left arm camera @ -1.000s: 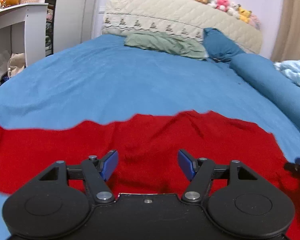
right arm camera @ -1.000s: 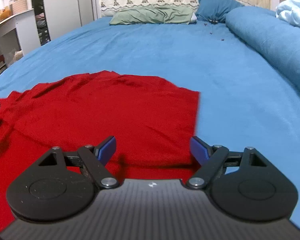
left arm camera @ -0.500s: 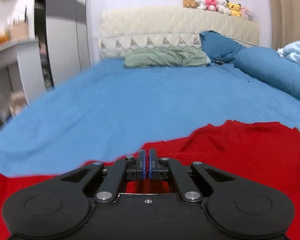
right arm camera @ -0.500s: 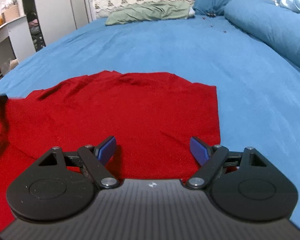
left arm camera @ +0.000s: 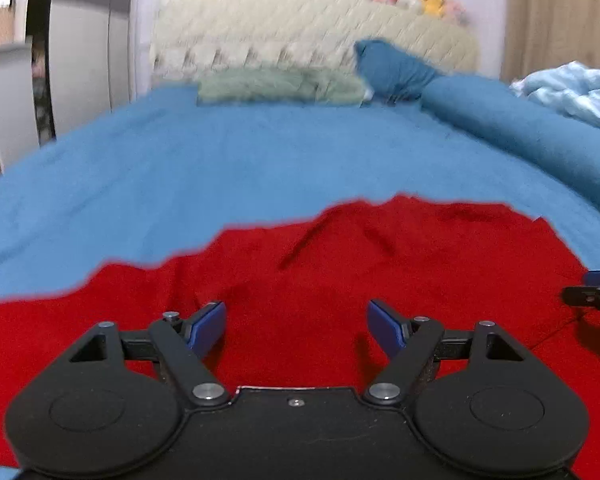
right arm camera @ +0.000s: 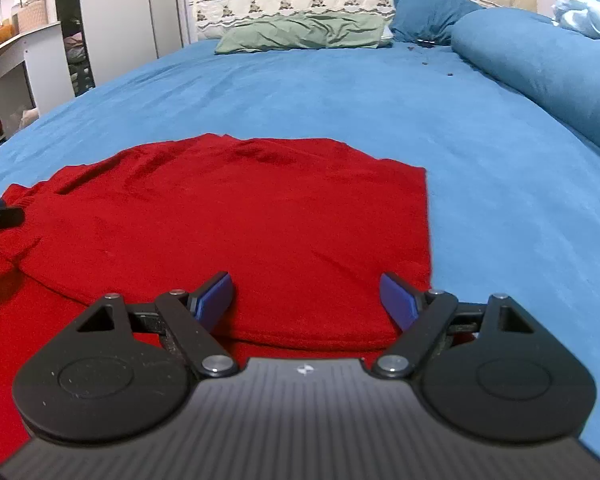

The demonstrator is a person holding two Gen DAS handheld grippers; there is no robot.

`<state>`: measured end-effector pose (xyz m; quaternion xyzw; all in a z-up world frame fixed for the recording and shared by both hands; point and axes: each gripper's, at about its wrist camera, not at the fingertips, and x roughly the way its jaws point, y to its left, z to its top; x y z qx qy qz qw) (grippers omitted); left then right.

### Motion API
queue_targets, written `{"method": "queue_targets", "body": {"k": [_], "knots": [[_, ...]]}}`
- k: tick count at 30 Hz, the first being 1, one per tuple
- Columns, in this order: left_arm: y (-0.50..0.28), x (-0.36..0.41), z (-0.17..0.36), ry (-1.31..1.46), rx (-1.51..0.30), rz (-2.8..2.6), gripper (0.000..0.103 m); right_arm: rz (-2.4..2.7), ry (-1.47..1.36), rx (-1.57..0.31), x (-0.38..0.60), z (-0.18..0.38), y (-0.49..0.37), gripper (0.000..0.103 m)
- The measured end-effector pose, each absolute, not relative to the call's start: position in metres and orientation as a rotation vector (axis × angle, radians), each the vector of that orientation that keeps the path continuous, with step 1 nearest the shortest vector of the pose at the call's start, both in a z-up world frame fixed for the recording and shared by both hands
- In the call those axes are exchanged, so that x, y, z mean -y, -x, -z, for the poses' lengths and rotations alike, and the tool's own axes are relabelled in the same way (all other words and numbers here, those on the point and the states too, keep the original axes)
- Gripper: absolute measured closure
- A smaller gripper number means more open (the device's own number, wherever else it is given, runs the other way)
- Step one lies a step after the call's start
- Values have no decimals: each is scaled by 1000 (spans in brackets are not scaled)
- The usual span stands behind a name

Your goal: Fold small clothes

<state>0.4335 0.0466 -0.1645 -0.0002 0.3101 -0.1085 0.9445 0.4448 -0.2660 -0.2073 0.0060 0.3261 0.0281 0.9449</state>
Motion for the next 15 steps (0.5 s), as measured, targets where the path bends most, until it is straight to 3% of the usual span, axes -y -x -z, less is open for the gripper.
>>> {"method": "queue_targets", "body": {"k": [9, 15], "knots": [[-436, -44, 166, 14, -709, 172, 20, -38, -25, -674, 275, 210, -442, 6], [-396, -50, 108, 25, -660, 119, 21, -107, -86, -612, 256, 156, -412, 6]]}}
